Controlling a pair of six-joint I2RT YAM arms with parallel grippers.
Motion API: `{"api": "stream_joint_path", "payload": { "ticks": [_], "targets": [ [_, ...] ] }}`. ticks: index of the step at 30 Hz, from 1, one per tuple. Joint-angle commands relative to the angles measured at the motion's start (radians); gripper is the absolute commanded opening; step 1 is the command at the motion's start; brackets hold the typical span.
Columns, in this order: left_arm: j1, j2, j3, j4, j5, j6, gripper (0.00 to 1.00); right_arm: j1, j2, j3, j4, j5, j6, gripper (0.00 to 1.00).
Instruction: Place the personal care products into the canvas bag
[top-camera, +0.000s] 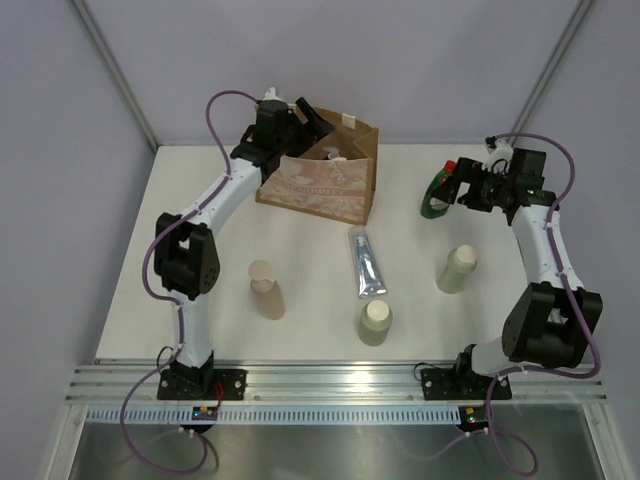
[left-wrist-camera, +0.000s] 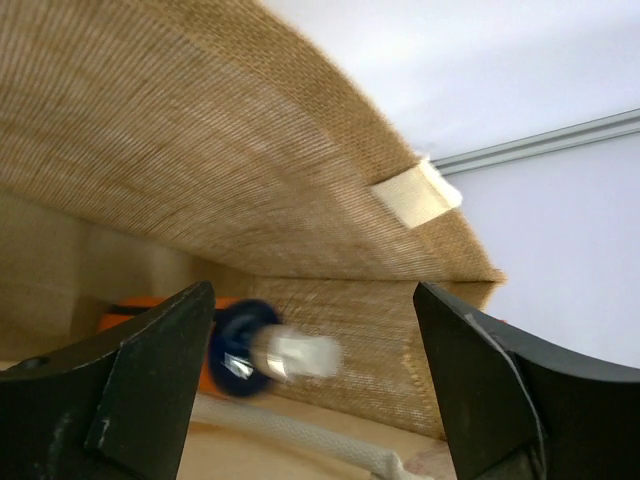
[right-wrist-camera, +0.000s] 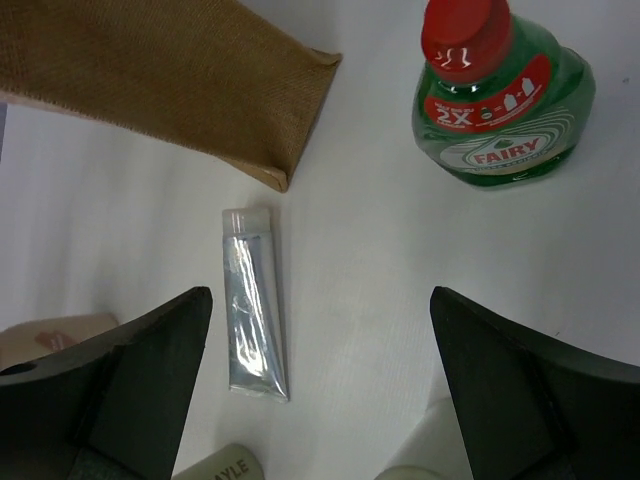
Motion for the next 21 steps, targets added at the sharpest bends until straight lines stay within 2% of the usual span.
{"api": "stream_joint_path", "payload": {
  "ticks": [1,5,12,13,19,21],
  "targets": [
    [0.003,-0.043,0.048,0.090,0.037,0.036,0.87,0.005,0.006,0.026,0.120,0.137,0.171,0.99],
    [0.005,-0.077,0.045,0.088,0.070,0.100,0.91,0.052,0.026,0.028,0.150,0.340,0.219,1.00],
    [0.006,-0.268,-0.030,0.044,0.068,0.373,0.95,0.193,0.156,0.140,0.037,0.677,0.317,0.99],
    [0.007,-0.337,-0.075,0.042,0.059,0.404,0.99,0.195,0.167,0.155,0.030,0.714,0.326,0.99],
    [0.010,-0.641,-0.282,0.039,-0.058,0.571,0.99,0.246,0.218,0.154,0.076,0.917,0.394,0.99],
    [0.010,-0.718,-0.400,0.044,-0.081,0.594,0.99,0.258,0.245,0.166,0.085,0.953,0.400,0.99]
  ]
}}
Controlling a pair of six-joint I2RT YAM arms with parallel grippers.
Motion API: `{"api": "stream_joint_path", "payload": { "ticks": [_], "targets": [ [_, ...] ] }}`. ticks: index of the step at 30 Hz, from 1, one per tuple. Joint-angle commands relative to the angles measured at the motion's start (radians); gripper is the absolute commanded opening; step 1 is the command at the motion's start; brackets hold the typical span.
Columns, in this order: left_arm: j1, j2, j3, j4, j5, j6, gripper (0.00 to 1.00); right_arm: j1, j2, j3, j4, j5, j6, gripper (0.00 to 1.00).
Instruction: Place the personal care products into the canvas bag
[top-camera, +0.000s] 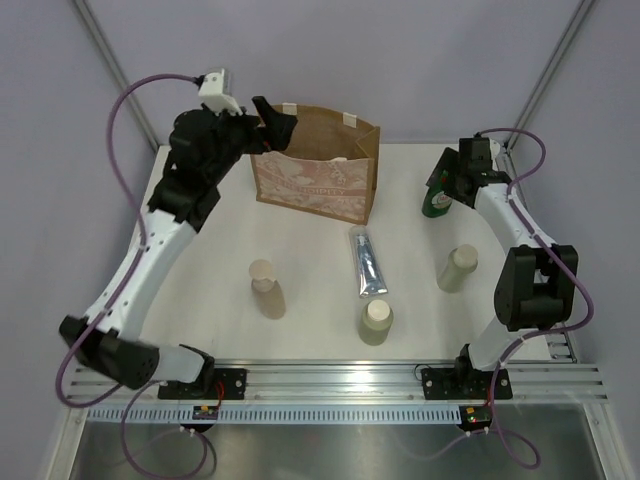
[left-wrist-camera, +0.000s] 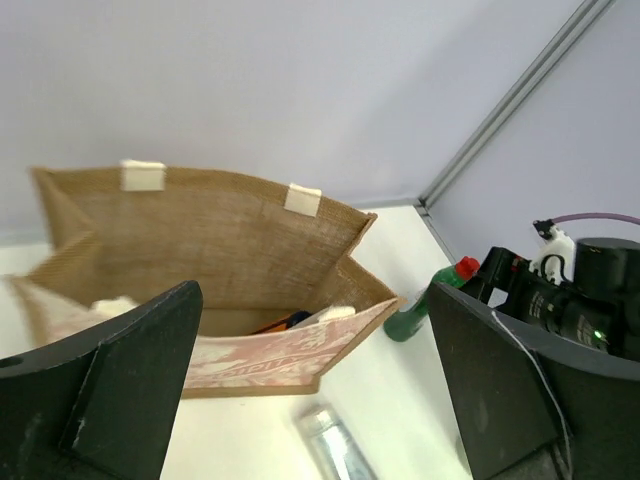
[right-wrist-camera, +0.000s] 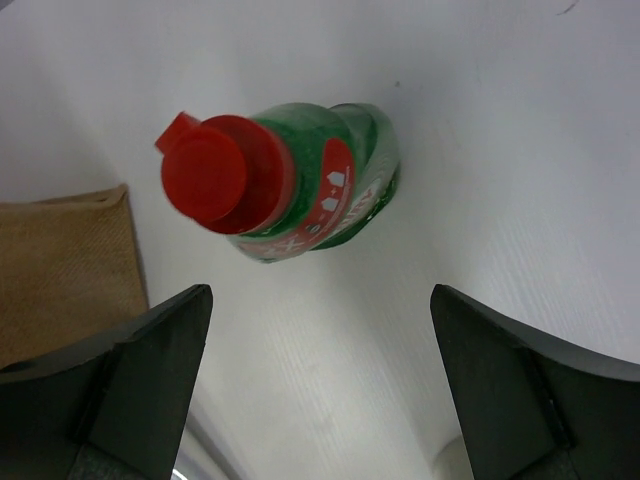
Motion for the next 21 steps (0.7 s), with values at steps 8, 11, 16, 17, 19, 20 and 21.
{"api": "stream_joint_path", "payload": {
  "ticks": [8,11,16,17,19,20,21],
  "targets": [
    [0.007,-0.446,-0.435,0.024,-0.162,0.097,0.99,0.046,0.128,0.104,0.075,0.213,0.102,0.97],
    [0.005,-0.506,-0.508,0.020,-0.185,0.081,0.99,0.051,0.157,0.127,0.082,0.222,0.106,0.95],
    [0.007,-0.590,-0.573,-0.011,-0.214,0.066,0.99,0.049,0.191,0.150,0.093,0.279,0.116,0.94],
    [0.007,-0.598,-0.576,-0.017,-0.217,0.066,0.99,0.051,0.208,0.154,0.096,0.282,0.117,0.94],
    [0.007,-0.613,-0.581,-0.034,-0.220,0.069,0.99,0.051,0.221,0.165,0.098,0.288,0.114,0.92],
    [0.007,-0.616,-0.581,-0.042,-0.223,0.070,0.99,0.051,0.232,0.165,0.107,0.294,0.109,0.91],
    [0.005,-0.619,-0.581,-0.048,-0.229,0.072,0.99,0.049,0.234,0.162,0.114,0.302,0.103,0.90]
  ]
}}
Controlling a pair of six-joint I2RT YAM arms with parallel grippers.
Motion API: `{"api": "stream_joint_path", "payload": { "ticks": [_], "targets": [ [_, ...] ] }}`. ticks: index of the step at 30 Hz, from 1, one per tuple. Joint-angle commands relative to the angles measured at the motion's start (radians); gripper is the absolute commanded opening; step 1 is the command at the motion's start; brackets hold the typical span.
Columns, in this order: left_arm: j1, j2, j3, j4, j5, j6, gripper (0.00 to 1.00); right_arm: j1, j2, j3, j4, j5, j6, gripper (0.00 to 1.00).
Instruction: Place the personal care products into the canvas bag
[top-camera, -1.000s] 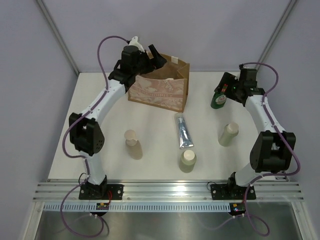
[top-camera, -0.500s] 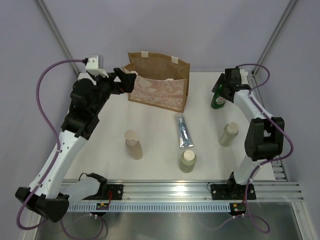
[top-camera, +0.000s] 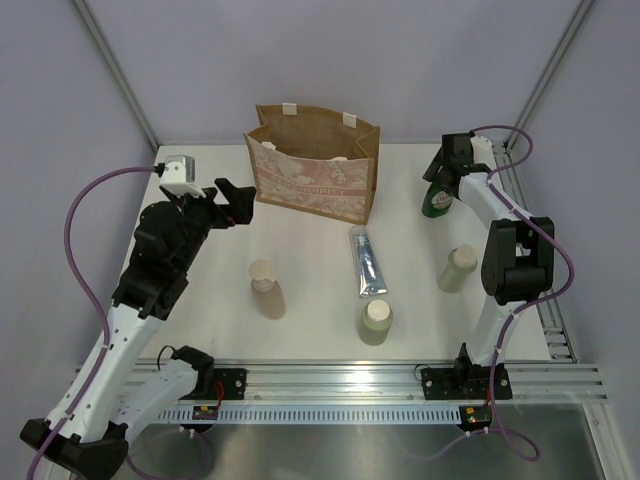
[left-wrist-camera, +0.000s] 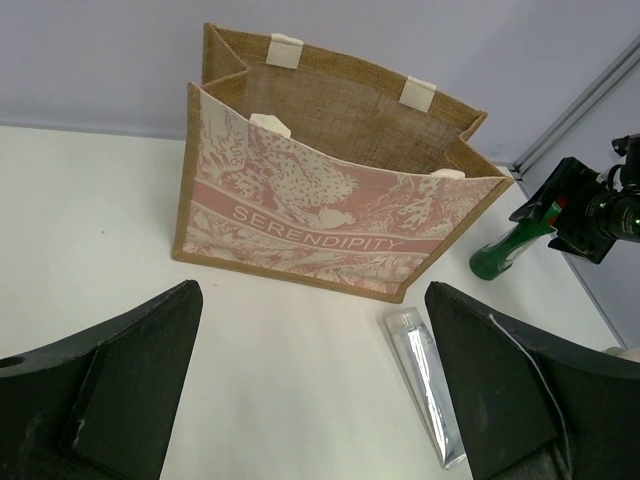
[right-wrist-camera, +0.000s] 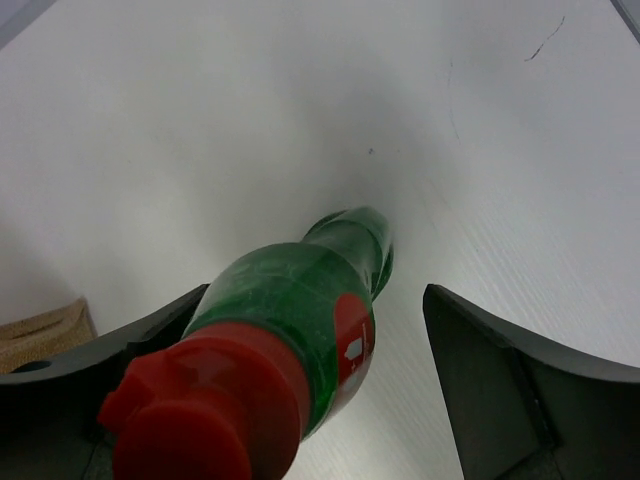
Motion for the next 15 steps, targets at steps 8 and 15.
{"api": "stream_joint_path", "payload": {
  "ticks": [8,15],
  "targets": [
    [0.003,-0.055,-0.034,0.015,-0.064,0.001,0.99,-0.002,0.001,-0.016,0.100,0.028,-0.009,0.69],
    [0.003,-0.058,-0.042,0.015,-0.055,0.004,0.99,-0.039,-0.041,-0.049,0.120,-0.040,-0.035,0.33]
  ]
}}
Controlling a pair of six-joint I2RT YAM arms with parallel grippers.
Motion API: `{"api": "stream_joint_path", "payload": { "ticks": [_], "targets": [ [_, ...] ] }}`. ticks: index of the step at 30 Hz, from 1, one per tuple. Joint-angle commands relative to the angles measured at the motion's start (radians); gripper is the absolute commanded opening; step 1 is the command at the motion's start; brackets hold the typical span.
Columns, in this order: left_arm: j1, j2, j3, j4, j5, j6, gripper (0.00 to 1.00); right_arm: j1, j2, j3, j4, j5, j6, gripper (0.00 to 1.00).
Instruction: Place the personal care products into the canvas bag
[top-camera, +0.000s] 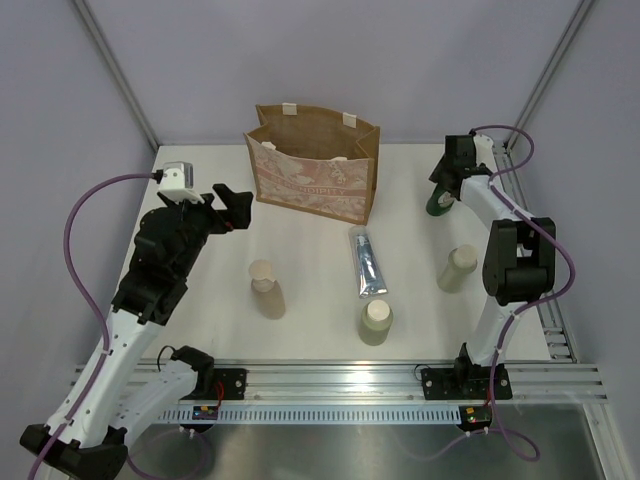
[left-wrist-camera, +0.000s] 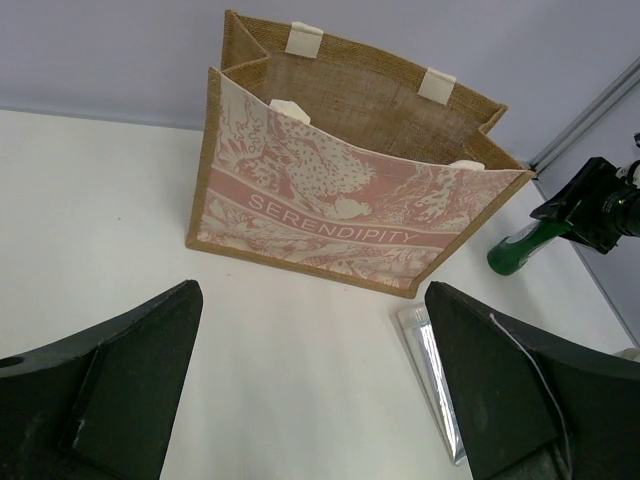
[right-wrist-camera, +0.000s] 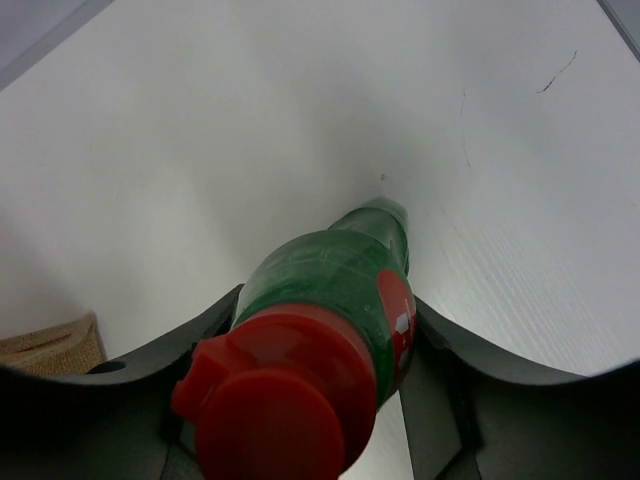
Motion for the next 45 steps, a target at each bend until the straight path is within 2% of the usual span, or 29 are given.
{"api": "stream_joint_path", "payload": {
  "ticks": [1,3,4,7,17,25,37,42,45],
  "targets": [
    [0.001,-0.017,-0.007,0.033,-0.022,0.004,0.99,-0.036,-0.055,-0.030,0.031,-0.048,-0.006,0.24],
    [0.003,-0.026,-0.011,0.033,-0.012,0.004,0.99,-0.056,-0.083,-0.046,0.043,-0.123,-0.021,0.17],
    [0.003,-0.029,-0.019,0.036,-0.009,0.004,0.99,-0.088,-0.089,-0.051,0.046,-0.154,-0.027,0.10],
    [0.003,-0.041,-0.033,0.041,0.000,0.001,0.99,-0.139,-0.138,-0.080,0.070,-0.301,-0.056,0.00],
    [0.003,-0.067,-0.050,0.041,0.011,-0.002,0.99,-0.244,-0.232,-0.168,0.162,-0.692,-0.124,0.00],
    [0.003,-0.084,-0.054,0.022,0.012,0.000,0.99,-0.268,-0.295,-0.154,0.218,-0.923,-0.086,0.00],
    [0.003,-0.112,-0.066,0.001,0.000,-0.004,0.99,-0.261,-0.367,0.087,0.202,-1.122,0.071,0.00],
    [0.003,-0.113,-0.062,-0.004,-0.003,0.001,0.99,-0.226,-0.335,0.344,0.144,-1.167,0.086,0.00],
    [0.001,-0.110,-0.066,-0.001,0.000,-0.007,0.99,-0.133,-0.283,0.495,0.104,-1.174,0.071,0.00]
  ]
}}
